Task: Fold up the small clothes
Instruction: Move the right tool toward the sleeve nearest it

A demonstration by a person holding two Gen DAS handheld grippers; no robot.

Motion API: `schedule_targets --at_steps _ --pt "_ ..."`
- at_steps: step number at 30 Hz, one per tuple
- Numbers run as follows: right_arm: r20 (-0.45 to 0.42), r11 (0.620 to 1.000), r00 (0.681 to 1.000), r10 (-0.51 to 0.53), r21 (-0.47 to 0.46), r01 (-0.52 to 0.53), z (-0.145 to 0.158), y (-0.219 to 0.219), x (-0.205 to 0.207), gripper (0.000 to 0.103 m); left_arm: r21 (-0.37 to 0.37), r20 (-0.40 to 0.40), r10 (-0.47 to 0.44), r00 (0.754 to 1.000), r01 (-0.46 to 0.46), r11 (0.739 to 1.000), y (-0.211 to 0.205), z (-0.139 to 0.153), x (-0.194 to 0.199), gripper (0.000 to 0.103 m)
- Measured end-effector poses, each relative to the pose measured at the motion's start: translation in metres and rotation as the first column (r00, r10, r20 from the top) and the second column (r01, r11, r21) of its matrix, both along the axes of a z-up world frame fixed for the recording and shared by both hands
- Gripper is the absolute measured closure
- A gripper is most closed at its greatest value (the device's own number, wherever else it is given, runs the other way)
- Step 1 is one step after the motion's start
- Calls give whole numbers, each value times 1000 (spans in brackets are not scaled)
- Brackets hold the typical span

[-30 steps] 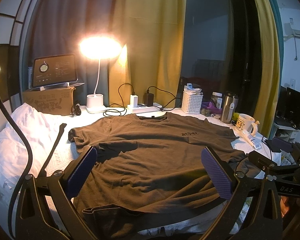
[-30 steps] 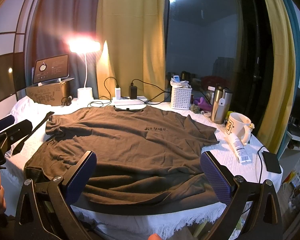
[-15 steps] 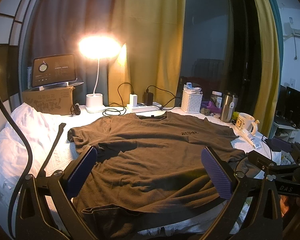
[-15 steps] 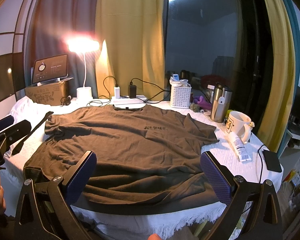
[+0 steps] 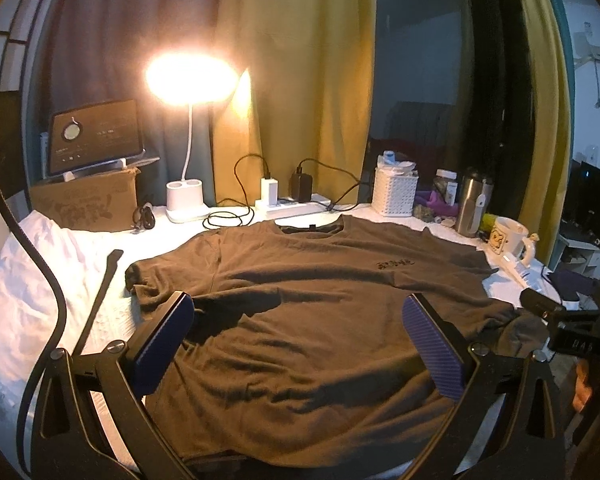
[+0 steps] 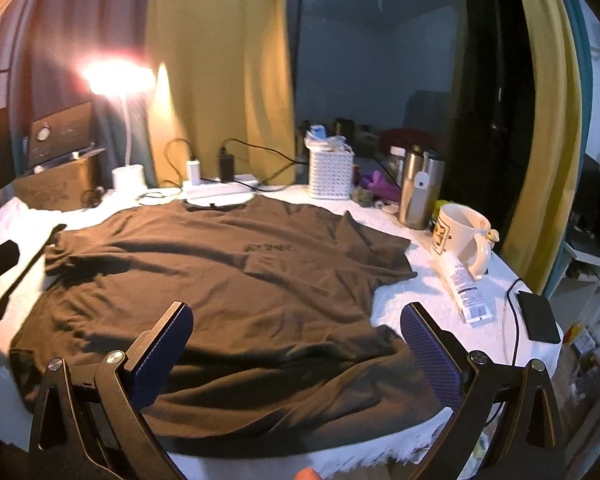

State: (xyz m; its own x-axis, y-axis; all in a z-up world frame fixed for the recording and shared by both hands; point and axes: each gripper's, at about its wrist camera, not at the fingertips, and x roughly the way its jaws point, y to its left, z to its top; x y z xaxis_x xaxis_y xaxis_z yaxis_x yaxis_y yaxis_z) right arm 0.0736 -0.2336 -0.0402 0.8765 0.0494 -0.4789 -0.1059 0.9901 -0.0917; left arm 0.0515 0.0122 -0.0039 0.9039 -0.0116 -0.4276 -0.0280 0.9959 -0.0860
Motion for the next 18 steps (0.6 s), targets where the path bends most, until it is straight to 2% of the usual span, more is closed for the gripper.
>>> schedule_targets --at_steps 18 --pt "-115 997 991 -73 -37 69 -12 -36 126 0 12 -123 -23 992 25 1000 -2 -11 111 0"
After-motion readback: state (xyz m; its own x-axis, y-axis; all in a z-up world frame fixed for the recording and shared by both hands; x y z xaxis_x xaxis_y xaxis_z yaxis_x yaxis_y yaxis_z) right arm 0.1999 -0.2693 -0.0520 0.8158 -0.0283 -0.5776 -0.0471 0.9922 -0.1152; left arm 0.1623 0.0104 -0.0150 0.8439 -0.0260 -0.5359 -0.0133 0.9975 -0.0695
